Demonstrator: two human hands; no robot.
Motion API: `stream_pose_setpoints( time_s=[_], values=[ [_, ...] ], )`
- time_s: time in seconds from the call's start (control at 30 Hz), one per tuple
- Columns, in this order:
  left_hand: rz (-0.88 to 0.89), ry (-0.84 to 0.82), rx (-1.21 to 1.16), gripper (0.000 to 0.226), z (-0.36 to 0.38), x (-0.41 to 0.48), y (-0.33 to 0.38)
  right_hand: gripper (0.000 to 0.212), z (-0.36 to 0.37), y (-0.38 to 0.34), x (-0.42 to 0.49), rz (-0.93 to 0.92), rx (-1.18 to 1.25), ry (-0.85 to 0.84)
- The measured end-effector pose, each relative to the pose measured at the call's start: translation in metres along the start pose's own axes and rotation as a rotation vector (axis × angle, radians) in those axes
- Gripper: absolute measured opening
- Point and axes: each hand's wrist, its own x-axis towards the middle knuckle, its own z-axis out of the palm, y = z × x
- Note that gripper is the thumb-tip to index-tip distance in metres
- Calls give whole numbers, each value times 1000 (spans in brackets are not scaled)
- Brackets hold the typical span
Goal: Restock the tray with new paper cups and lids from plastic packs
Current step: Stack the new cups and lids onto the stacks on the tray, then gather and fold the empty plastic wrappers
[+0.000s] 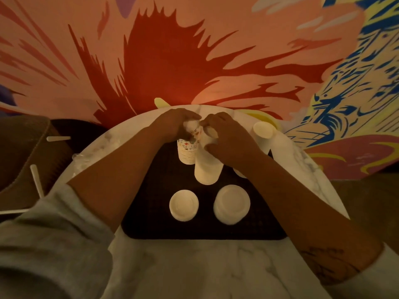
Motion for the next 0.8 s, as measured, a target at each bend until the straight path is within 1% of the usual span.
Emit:
stream_pose_setpoints(
  time_s=[0.1, 0.27, 0.37, 0.6, 0.7, 0.8],
  values=[
    [15, -4, 25, 66, -2, -5, -6, 50, -4, 10, 3, 42, 14, 44],
    [50, -10, 177, 67, -10, -19, -18, 51, 0, 12, 12, 43, 63, 76],
    [38, -33, 156, 65, -14, -29, -22, 50, 5, 14, 16, 24, 62, 101],
    [21, -15, 148, 65, -11, -40, -28, 51, 10, 18, 19, 6, 95, 111],
    [11, -3, 164, 66, -9, -43, -25, 57, 13, 19, 17, 5, 47, 113],
    [12, 62, 219, 77, -5, -50, -25, 75, 13, 19, 8, 28, -91, 99]
  ],
)
